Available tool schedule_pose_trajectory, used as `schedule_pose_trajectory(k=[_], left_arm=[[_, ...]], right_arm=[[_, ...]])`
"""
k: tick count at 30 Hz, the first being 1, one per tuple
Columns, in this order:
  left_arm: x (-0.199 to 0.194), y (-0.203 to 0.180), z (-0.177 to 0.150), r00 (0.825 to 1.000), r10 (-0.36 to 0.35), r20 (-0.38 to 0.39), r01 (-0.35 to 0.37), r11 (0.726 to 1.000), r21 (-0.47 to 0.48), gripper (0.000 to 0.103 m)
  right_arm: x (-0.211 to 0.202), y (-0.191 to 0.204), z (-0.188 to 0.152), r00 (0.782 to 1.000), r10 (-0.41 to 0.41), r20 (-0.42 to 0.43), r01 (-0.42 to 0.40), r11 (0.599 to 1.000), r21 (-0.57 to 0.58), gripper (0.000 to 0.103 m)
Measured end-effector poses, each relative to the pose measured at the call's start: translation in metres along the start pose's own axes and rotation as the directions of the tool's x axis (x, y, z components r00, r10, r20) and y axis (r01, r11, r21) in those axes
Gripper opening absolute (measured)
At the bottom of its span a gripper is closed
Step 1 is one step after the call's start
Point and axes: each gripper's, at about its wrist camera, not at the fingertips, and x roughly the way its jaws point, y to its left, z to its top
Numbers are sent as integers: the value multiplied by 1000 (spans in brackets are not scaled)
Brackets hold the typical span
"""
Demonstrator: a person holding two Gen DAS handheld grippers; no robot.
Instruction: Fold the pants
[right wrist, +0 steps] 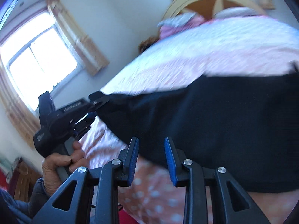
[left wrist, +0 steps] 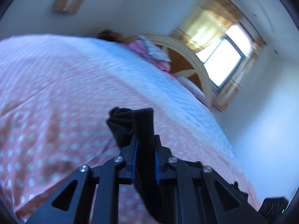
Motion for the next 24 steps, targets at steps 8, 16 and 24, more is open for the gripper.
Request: schedule_pose_trajectory(k=[8, 16, 24], left_arm=[[-2, -139, -41, 937, -335, -103, 349, 873, 340, 15], [26, -206, -141, 859, -348, -376, 502, 717, 484, 15], [10, -205, -144, 882, -346, -319, 468, 710, 526, 15]], right_arm=[[-111, -73, 13, 961, -170, 218, 121, 967, 224, 31], [-173, -131, -11, 935, -238, 262, 111, 901, 420, 42], [-159, -134, -1, 958, -44, 283, -88, 895, 438, 65]])
